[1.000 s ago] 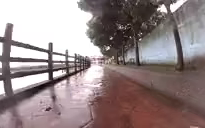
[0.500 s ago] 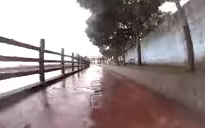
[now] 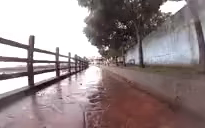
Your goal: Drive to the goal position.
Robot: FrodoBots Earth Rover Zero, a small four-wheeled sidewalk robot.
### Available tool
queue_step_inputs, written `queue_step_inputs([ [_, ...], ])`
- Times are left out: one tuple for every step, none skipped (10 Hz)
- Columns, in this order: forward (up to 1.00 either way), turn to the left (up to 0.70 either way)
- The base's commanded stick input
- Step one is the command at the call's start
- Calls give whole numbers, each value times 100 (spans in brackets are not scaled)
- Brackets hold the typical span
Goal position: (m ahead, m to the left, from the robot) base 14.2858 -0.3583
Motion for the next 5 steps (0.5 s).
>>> queue_step_inputs([
  [100,-1],
  [100,-1],
  [100,-1],
  [100,-1],
  [100,-1],
])
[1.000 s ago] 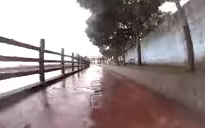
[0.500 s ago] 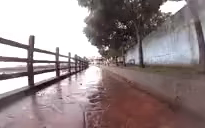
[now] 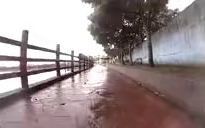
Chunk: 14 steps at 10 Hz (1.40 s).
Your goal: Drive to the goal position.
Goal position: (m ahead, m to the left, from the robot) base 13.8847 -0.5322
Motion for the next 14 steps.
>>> queue_step_inputs([
  [100,-1],
  [100,-1],
  [100,-1],
  [100,-1],
  [100,-1],
  [100,-1],
  [100,-1],
  [100,-1],
  [100,-1],
  [100,-1],
  [100,-1],
  [100,-1],
  [100,-1],
  [100,-1],
])
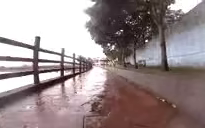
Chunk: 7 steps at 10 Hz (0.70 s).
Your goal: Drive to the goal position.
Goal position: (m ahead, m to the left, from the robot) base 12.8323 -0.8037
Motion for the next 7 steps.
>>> queue_step_inputs([
  [100,-1],
  [100,-1],
  [100,-1],
  [100,-1],
  [100,-1],
  [100,-1],
  [100,-1],
])
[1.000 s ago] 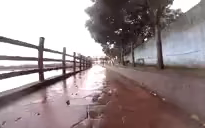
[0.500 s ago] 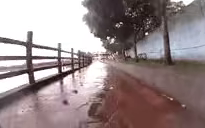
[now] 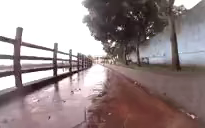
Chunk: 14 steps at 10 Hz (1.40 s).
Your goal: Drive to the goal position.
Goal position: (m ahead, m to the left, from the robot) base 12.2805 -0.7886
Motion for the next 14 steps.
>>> queue_step_inputs([
  [100,-1],
  [100,-1],
  [100,-1],
  [100,-1],
  [100,-1],
  [100,-1],
  [100,-1],
  [100,0],
  [100,31],
  [100,39],
  [100,8],
  [100,-1],
  [100,-1],
  [100,-1],
])
